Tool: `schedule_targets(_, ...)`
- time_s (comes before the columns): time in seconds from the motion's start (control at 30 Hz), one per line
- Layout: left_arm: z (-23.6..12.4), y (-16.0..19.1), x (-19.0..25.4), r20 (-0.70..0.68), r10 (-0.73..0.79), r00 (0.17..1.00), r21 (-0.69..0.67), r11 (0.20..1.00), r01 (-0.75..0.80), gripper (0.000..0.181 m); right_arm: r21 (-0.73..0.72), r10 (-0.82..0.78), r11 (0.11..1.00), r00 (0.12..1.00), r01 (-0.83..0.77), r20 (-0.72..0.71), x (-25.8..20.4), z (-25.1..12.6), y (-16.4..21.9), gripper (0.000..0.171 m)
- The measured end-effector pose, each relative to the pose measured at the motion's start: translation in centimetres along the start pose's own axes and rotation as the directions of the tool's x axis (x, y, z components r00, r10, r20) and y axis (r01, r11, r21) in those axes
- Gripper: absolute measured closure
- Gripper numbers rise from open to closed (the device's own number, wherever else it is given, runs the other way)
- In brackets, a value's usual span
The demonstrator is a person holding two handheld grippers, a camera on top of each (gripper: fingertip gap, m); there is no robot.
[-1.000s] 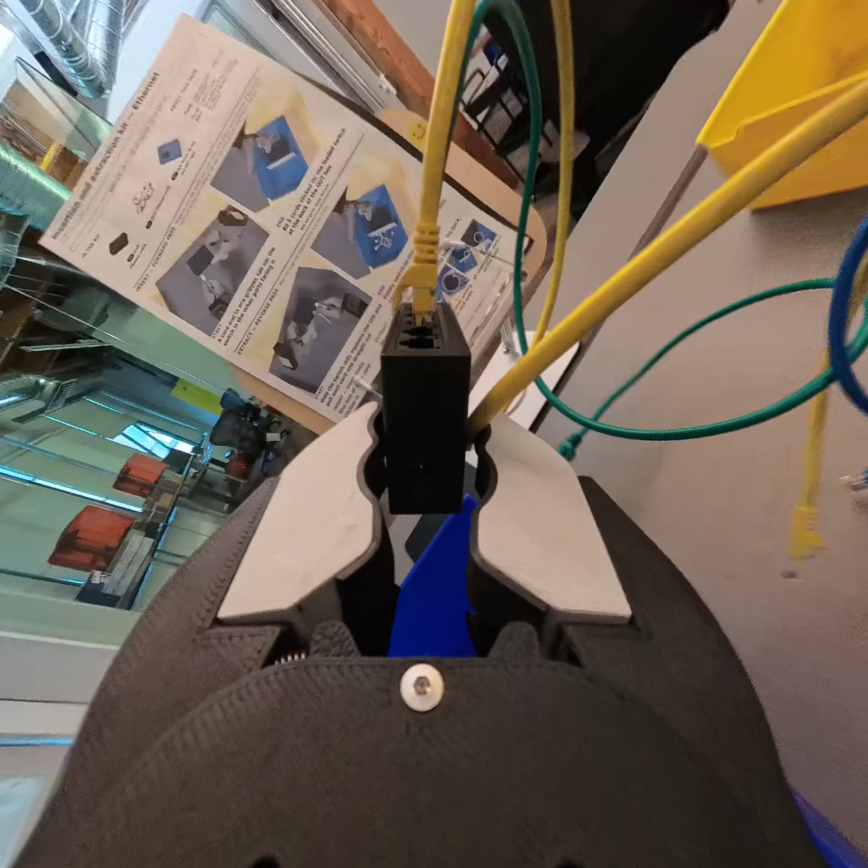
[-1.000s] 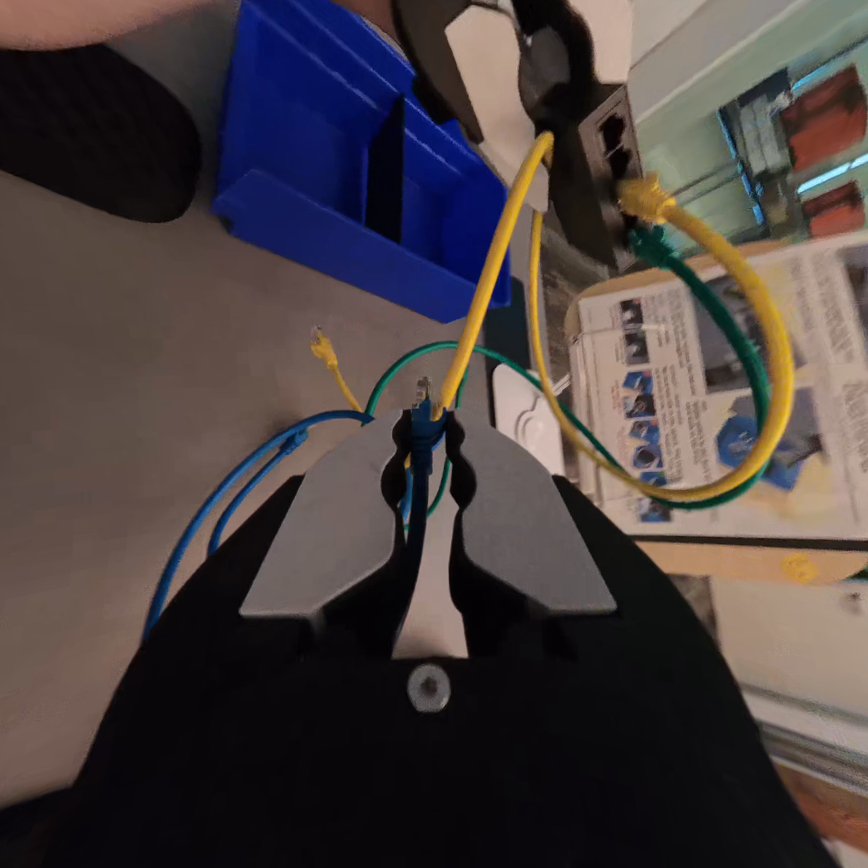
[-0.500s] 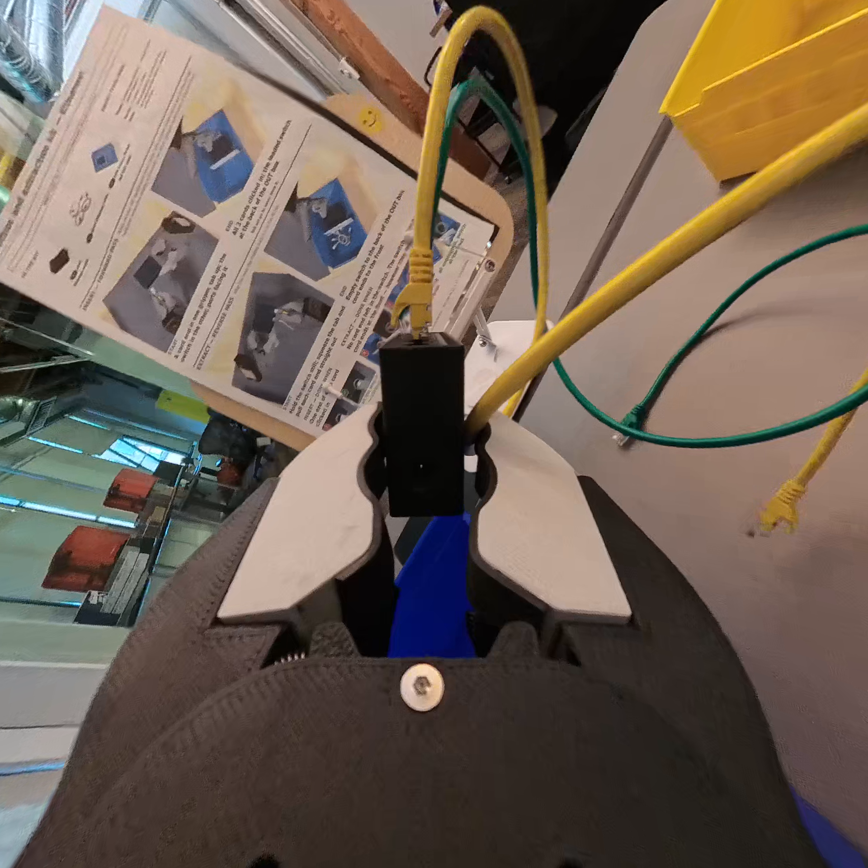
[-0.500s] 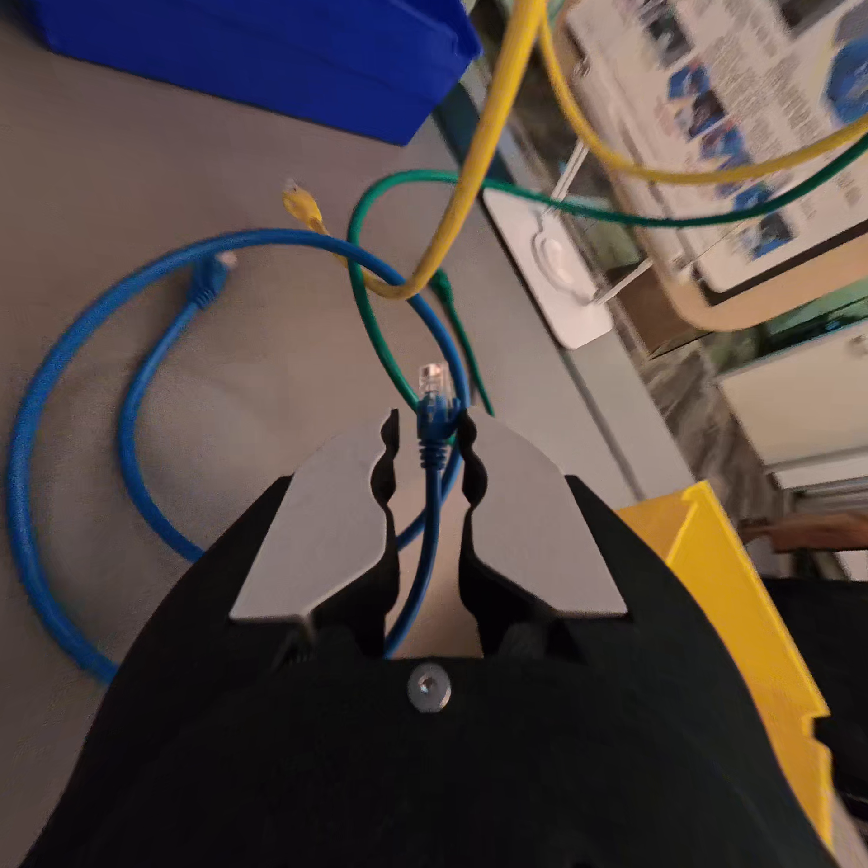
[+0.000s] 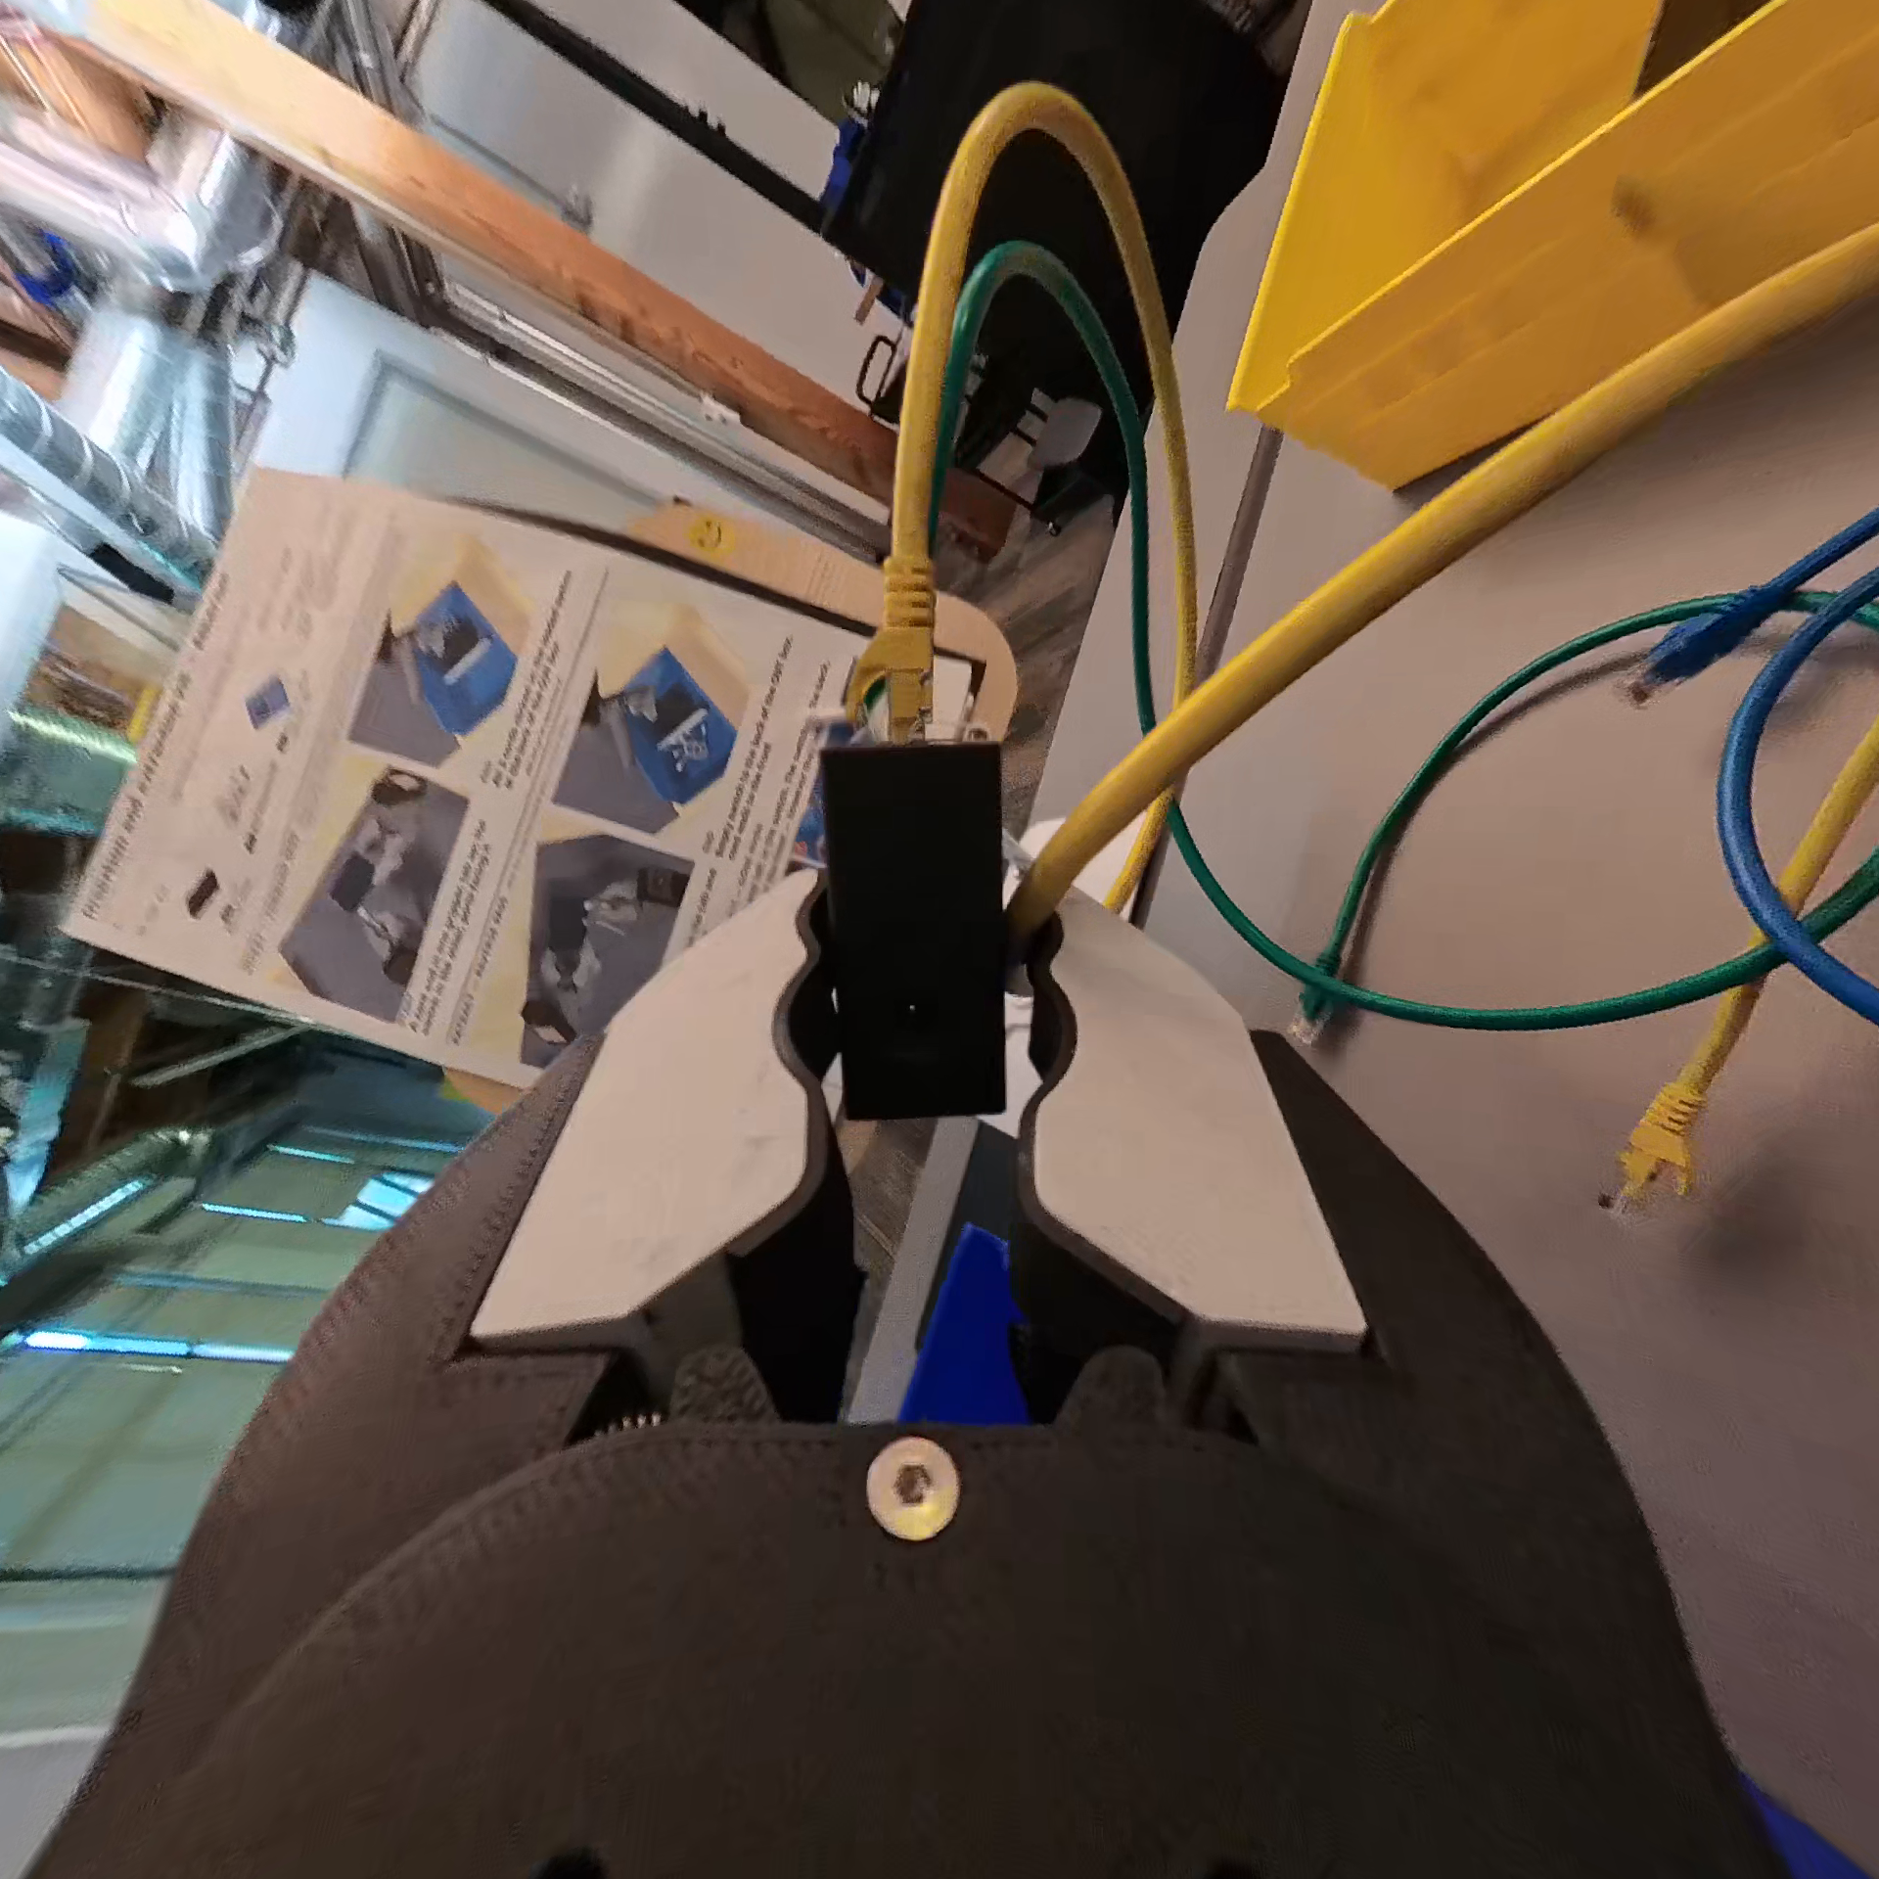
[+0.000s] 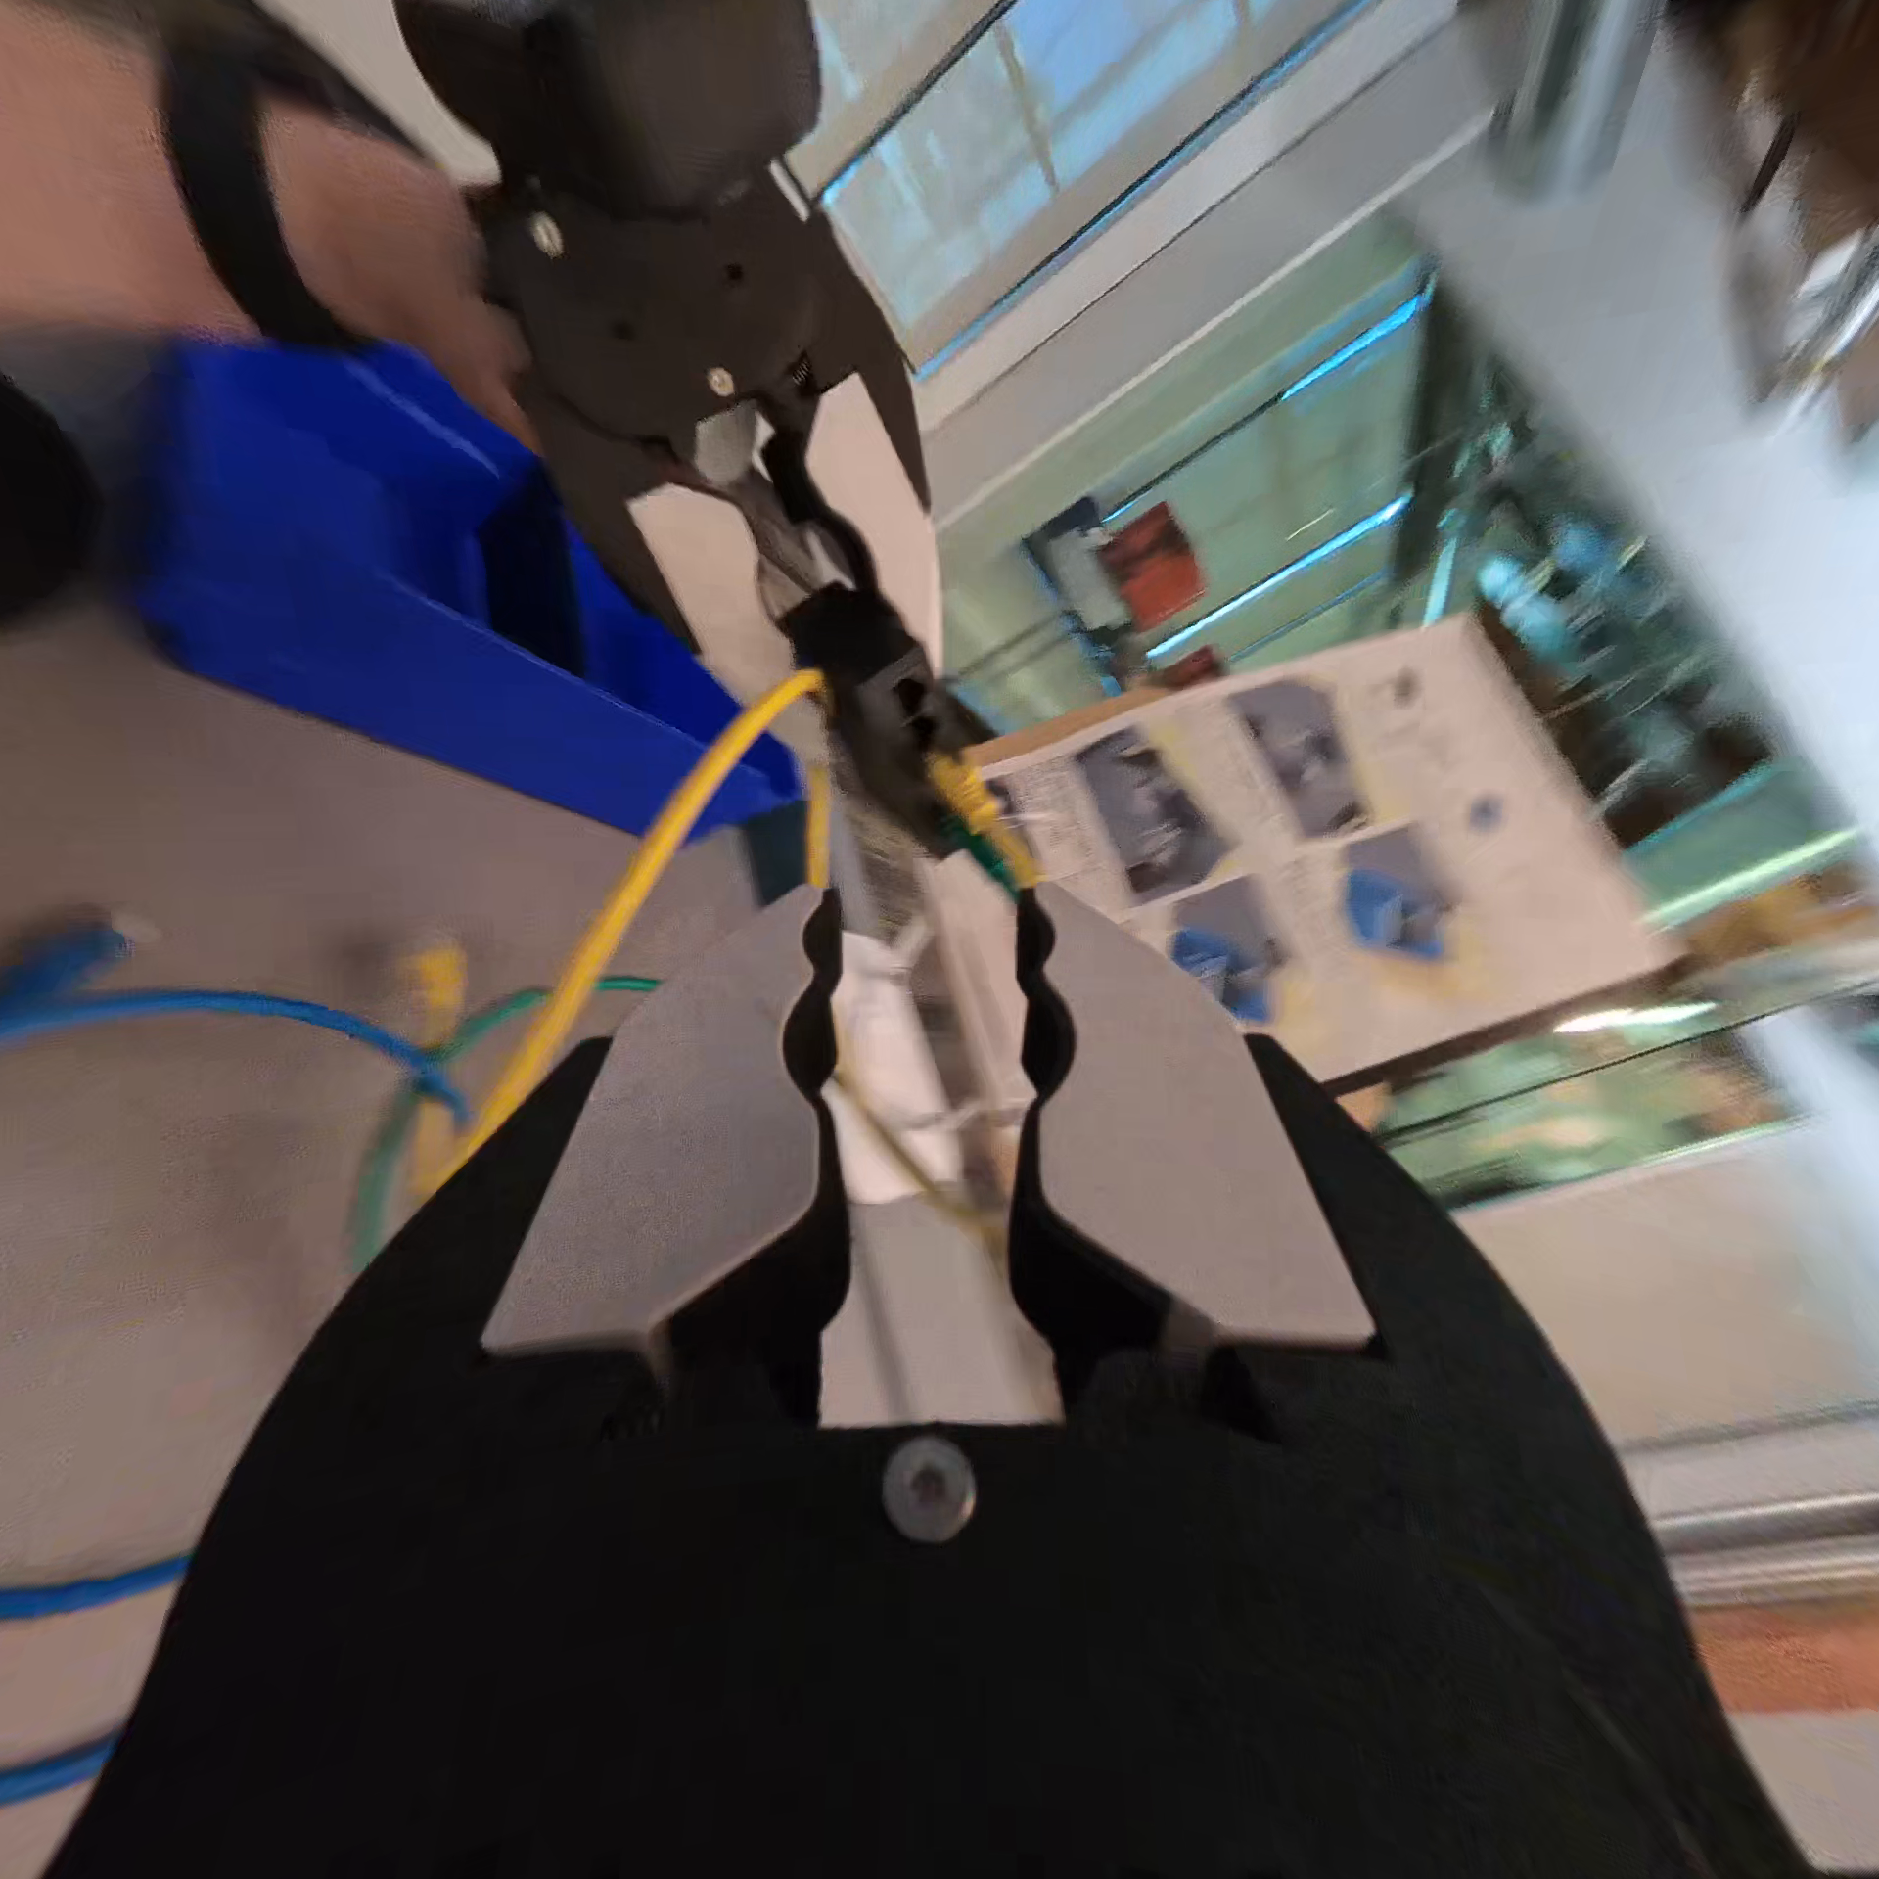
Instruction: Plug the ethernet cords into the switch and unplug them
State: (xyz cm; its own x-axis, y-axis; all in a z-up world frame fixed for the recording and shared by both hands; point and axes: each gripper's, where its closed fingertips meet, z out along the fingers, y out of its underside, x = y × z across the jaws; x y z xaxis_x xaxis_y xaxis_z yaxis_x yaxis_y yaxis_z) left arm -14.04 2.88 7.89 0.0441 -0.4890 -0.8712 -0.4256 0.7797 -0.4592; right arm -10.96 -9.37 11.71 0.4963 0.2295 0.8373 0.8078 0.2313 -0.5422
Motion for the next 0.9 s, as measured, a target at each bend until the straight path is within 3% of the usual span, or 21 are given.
schedule_targets(0.07, -0.3, -1.2, 0.3, 0.003, 0.027, 1.000, 0.025, 0.999, -0.027, 0.148, -0.011, -0.232, 0.973, 0.973, 0.232, 0.014, 0.5, 1.6, -1.2, 0.138)
schedule_targets(0.13, -0.7, -2.2, 0.7, 0.000, 0.058, 0.998, 0.046, 0.997, -0.058, 0.148, -0.041, -0.348, 0.935, 0.934, 0.352, 0.073, 0.4, 3.4, -1.2, 0.138)
schedule_targets(0.3, -1.3, -3.6, 0.9, 0.019, 0.104, 0.994, 0.063, 0.992, -0.105, 0.148, -0.110, -0.379, 0.909, 0.907, 0.402, 0.183, 0.6, 5.4, 0.2, 0.144)
schedule_targets(0.47, -1.5, -4.5, 1.3, -0.006, 0.077, 0.997, 0.107, 0.991, -0.076, 0.148, -0.191, -0.415, 0.871, 0.886, 0.453, 0.206, 0.9, 6.6, 1.5, 0.147)
schedule_targets(0.53, -1.5, -4.7, 1.3, -0.012, 0.061, 0.998, 0.116, 0.991, -0.059, 0.148, -0.240, -0.438, 0.845, 0.876, 0.478, 0.202, 1.1, 6.8, 2.2, 0.158)
schedule_targets(0.67, -1.2, -4.6, 1.2, 0.040, 0.049, 0.998, 0.127, 0.990, -0.054, 0.148, -0.302, -0.378, 0.859, 0.910, 0.414, 0.173, 1.3, 6.8, 2.4, 0.159)
schedule_targets(0.73, -1.3, -4.7, 1.1, 0.082, 0.075, 0.994, 0.131, 0.988, -0.085, 0.138, -0.329, -0.386, 0.848, 0.910, 0.416, 0.155, 1.5, 6.6, 2.4, 0.159)
schedule_targets(0.83, -1.6, -3.2, 1.4, 0.011, 0.083, 0.996, 0.022, 0.996, -0.083, 0.113, -0.390, -0.412, 0.819, 0.904, 0.421, 0.113, 2.2, 6.4, 2.8, 0.159)
schedule_targets(0.9, -2.6, -2.1, 0.9, -0.034, 0.035, 0.999, -0.030, 0.999, -0.036, 0.106, -0.416, -0.407, 0.817, 0.910, 0.399, 0.074, 2.7, 6.2, 3.0, 0.160)
